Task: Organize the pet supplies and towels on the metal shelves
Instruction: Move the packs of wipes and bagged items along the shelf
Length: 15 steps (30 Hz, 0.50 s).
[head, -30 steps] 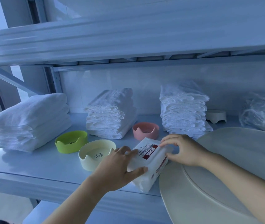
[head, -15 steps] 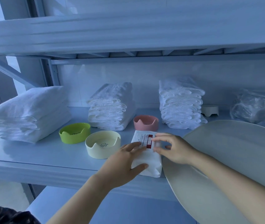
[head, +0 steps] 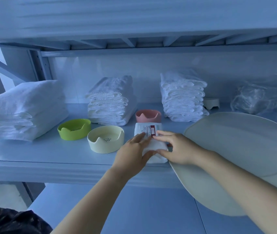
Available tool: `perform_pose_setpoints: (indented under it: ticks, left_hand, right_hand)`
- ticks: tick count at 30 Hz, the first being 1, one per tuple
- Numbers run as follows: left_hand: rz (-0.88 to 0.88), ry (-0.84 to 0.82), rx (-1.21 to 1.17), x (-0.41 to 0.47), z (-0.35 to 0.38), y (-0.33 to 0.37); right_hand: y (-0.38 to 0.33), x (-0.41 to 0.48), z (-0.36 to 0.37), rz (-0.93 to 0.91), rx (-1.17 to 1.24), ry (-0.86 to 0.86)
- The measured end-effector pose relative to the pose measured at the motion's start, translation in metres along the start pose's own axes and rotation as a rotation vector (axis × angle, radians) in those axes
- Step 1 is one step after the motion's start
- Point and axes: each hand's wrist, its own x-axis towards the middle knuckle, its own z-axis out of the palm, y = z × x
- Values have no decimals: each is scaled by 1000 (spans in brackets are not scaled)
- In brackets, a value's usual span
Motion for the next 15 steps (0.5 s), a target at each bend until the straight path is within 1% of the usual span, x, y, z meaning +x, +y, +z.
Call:
perform_pose_setpoints:
  ticks: [6,11,15]
  left_hand:
    - [45,-41,-2,1,-3,-6]
    - [40,-32,-2,-1,-2,-7]
    - [26,-7,17,-1,-8,-2]
  right_hand:
    - [-9,-8,5,21,-5,69]
    - [-16,-12,7,11,36,109]
    - [-13,-13,5,22,2,110]
